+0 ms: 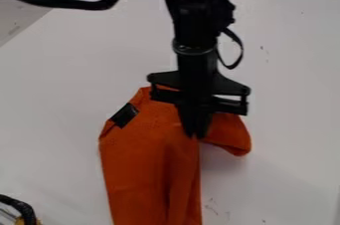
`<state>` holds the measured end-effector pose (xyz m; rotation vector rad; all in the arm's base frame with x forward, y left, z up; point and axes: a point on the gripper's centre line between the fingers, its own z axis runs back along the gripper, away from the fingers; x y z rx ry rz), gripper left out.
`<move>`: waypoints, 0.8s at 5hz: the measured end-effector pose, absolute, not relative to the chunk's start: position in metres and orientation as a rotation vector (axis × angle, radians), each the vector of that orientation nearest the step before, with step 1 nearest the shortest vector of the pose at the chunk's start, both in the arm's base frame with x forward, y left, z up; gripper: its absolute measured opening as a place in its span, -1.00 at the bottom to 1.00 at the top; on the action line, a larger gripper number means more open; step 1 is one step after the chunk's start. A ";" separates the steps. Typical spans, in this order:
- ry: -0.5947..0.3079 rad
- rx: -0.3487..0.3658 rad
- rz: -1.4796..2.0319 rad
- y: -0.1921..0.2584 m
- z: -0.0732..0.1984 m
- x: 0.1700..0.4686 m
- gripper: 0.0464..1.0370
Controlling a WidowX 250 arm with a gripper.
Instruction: Unfold the cloth from left to right
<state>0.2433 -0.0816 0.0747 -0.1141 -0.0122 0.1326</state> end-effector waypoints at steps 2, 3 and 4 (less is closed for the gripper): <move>0.046 -0.217 0.055 -0.122 0.046 0.284 -0.98; 0.020 -0.226 0.016 -0.139 0.044 0.292 -0.98; -0.010 -0.231 0.008 -0.151 0.039 0.293 -0.95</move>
